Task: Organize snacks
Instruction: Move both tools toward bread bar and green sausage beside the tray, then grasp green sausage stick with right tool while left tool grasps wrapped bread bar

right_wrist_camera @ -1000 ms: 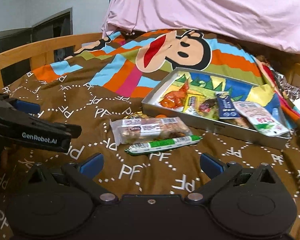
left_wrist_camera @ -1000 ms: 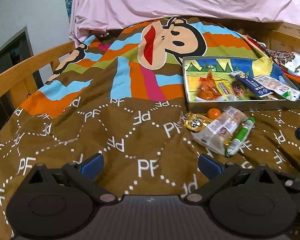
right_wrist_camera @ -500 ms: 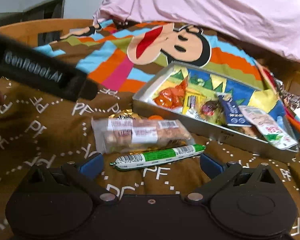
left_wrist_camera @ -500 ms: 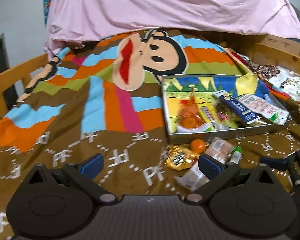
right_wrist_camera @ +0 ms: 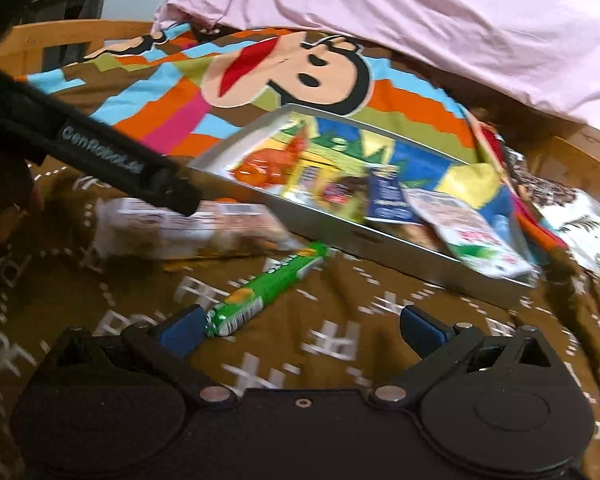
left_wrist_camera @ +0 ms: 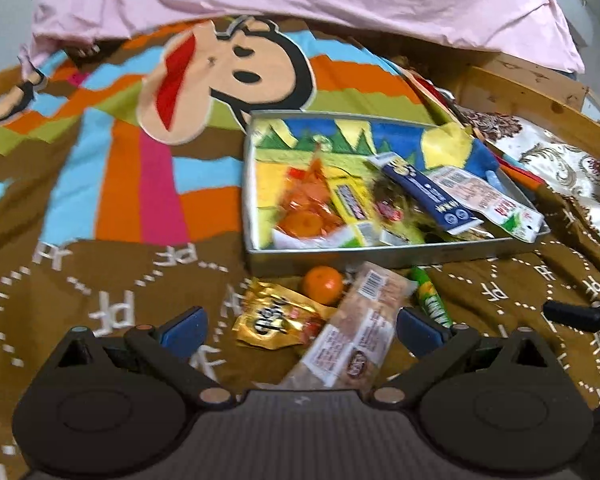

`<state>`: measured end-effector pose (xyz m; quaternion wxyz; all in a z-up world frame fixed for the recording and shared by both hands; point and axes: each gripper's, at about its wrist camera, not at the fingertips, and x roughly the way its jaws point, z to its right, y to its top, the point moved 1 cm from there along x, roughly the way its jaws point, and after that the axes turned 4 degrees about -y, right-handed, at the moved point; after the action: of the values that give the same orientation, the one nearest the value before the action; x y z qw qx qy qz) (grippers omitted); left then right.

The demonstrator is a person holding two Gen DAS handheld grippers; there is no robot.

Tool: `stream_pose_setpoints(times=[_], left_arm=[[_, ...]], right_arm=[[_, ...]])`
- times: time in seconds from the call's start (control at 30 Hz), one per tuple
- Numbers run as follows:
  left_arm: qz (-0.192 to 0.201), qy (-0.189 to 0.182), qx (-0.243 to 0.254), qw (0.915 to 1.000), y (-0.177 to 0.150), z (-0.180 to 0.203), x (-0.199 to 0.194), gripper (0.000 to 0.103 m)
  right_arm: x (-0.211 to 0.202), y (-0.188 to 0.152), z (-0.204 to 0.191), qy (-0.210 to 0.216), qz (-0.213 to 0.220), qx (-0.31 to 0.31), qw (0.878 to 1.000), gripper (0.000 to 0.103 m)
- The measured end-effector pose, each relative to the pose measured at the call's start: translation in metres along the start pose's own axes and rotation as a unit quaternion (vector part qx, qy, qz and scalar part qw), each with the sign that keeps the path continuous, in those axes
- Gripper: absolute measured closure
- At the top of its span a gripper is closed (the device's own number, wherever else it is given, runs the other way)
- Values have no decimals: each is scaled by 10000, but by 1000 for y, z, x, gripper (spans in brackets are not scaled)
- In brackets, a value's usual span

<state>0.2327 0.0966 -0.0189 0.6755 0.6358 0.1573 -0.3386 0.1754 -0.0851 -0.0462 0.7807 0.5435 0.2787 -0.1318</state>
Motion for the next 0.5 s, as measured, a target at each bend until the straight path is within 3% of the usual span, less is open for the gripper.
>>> stream_pose_setpoints(times=[0.13,0.27,0.37,0.5], left_arm=[[-69,-263,216,9994,5,6,8,0],[-199,-357,636,9971,10,15,13,1],[-216,-225,878,9957,10,20,15,1],[-298,-88,782,9965,13,20,17,1]], right_arm=[[-6,-3,22,-181,60,302,9994,1],[-3,2,22,9,262,436,9987,1],[7,6,12,188,243,267,9992,12],[16,9,6,342,199,230,9990,26]])
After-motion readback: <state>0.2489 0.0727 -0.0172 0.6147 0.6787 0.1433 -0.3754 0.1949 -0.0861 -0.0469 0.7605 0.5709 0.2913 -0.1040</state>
